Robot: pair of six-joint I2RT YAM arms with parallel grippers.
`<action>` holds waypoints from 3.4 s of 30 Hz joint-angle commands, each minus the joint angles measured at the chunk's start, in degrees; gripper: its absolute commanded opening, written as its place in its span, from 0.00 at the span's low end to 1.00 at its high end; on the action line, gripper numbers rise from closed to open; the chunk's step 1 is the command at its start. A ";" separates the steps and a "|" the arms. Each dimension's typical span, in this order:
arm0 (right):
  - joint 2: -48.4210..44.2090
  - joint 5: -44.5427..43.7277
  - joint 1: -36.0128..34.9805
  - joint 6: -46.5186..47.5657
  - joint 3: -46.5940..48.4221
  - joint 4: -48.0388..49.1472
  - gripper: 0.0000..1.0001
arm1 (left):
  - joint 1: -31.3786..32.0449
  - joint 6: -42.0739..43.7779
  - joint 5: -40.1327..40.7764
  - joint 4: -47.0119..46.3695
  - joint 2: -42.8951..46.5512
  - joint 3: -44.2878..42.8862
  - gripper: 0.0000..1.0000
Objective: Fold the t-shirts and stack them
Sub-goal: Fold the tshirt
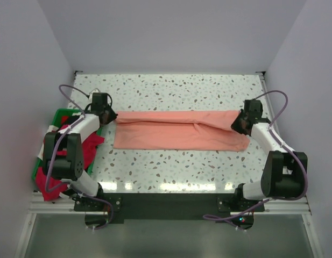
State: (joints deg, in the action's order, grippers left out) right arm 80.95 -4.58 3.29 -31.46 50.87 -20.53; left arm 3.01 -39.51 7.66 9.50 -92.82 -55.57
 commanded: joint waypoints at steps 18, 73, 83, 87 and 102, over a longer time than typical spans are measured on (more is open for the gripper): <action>5.34 -3.50 -11.98 4.83 11.24 -0.03 0.63 | 3.23 -2.33 -5.02 -1.06 4.66 -0.15 0.62; 4.67 -13.70 -31.14 -9.31 2.05 7.34 0.02 | 6.05 -3.65 -9.33 -2.64 4.66 1.25 0.57; -1.75 -10.36 -33.88 -8.09 -4.82 14.30 0.35 | 6.05 -3.65 -10.82 -3.43 5.36 2.13 0.57; -4.83 -15.52 -33.88 -4.41 -0.96 7.81 0.45 | 6.05 -3.39 -11.79 -3.26 5.98 2.13 0.57; 6.32 -12.91 -9.63 0.70 11.97 -5.83 0.50 | 29.23 4.34 -8.99 -2.56 -0.51 -9.63 0.56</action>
State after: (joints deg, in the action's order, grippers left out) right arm 84.16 -21.23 -8.43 -31.92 61.06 -23.35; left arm 26.20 -38.96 -3.18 8.38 -90.26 -59.72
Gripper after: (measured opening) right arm 0.502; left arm 0.564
